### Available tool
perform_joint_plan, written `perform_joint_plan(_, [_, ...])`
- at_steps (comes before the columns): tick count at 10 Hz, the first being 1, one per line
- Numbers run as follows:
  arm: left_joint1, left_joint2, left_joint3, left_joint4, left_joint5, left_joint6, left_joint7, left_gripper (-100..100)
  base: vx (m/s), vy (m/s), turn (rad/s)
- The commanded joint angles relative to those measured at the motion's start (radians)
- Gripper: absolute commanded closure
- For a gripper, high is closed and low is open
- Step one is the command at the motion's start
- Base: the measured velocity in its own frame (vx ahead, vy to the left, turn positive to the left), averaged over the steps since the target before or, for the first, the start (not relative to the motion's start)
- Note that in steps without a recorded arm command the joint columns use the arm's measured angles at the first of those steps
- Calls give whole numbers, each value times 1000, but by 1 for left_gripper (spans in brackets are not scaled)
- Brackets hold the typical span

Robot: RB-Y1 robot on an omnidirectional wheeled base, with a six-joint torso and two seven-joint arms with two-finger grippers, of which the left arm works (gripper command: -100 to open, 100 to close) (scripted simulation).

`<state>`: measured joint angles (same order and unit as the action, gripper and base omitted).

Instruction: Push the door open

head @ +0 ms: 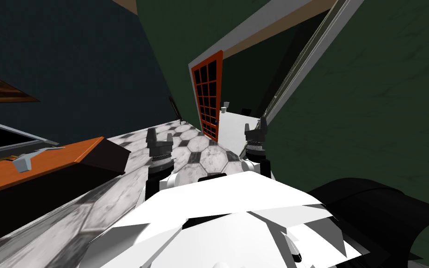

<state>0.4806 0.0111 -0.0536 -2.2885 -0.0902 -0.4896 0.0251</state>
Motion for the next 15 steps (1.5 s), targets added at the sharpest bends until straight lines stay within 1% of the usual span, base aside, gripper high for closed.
perform_joint_plan(1, [-5, 15, 3, 33, -20, -14, -27, -100, 99, 5, -95])
perform_joint_plan(3, [-10, 26, 6, 62, -37, -27, -51, -100, 179, -20, -43])
perform_joint_plan(6, [-20, 46, 11, 128, -77, -55, -104, -100, 184, -15, -63])
perform_joint_plan(9, [-29, 60, 17, 191, -114, -81, -156, -100, 181, -19, -65])
perform_joint_plan(10, [-33, 65, 19, 212, -127, -91, -173, -100, 153, -14, -60])
perform_joint_plan(11, [-35, 67, 20, 225, -135, -96, -183, -100, 137, -10, -41])
perform_joint_plan(12, [-39, 71, 22, 249, -149, -106, -203, -100, 138, -28, -70])
perform_joint_plan(13, [-40, 72, 23, 261, -157, -112, -213, -100, 145, -32, -54])
perform_joint_plan(15, [-48, 80, 28, 311, -187, -133, -254, -100, 162, -9, -69])
